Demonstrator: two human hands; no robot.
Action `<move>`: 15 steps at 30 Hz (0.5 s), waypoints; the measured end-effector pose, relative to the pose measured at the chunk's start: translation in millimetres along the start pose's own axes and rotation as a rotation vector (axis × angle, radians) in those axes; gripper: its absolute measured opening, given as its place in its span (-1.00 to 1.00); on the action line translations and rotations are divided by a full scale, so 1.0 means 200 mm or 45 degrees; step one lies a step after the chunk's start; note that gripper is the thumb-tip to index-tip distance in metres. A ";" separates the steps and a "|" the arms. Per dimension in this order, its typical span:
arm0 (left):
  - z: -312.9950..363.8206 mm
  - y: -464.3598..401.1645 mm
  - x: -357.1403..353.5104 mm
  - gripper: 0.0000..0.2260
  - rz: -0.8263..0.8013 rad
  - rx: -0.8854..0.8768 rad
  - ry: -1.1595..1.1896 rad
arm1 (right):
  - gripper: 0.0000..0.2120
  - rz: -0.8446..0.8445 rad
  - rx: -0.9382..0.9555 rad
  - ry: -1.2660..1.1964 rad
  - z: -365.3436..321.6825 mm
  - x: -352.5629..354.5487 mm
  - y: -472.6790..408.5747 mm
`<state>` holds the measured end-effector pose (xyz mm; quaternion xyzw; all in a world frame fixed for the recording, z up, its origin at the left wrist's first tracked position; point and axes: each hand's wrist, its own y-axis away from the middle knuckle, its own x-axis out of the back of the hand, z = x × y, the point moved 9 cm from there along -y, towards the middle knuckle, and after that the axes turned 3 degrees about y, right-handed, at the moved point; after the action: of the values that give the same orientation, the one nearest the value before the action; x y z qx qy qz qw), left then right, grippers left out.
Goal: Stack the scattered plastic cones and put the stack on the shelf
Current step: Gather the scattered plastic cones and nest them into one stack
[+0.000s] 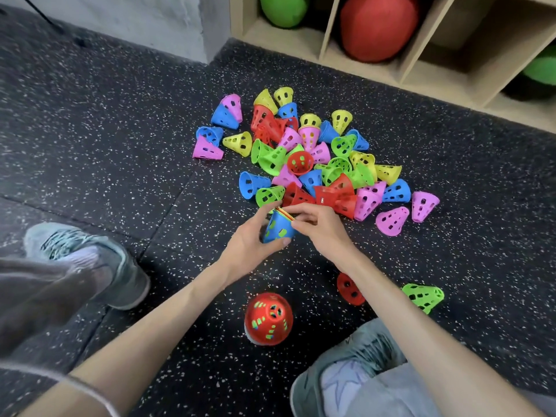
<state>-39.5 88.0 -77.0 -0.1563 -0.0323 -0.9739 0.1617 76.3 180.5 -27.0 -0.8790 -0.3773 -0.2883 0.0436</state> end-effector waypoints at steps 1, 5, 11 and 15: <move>-0.03 -0.01 0.01 -0.35 0.014 0.009 0.004 | -0.69 -0.013 -0.009 0.002 0.01 -0.02 -0.02; -0.16 -0.01 0.06 -0.34 0.088 0.080 -0.007 | -0.66 -0.030 -0.017 0.000 0.04 -0.11 -0.09; -0.33 -0.03 0.12 -0.36 0.158 0.186 0.044 | -0.61 0.061 -0.123 0.006 0.12 -0.16 -0.19; -0.38 -0.05 0.16 -0.37 0.257 0.235 0.105 | -0.59 0.063 -0.178 0.093 0.15 -0.17 -0.25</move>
<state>-93.4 78.3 -138.8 -0.1032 -0.0992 -0.9511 0.2738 36.5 202.5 -77.3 -0.8779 -0.3325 -0.3446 0.0031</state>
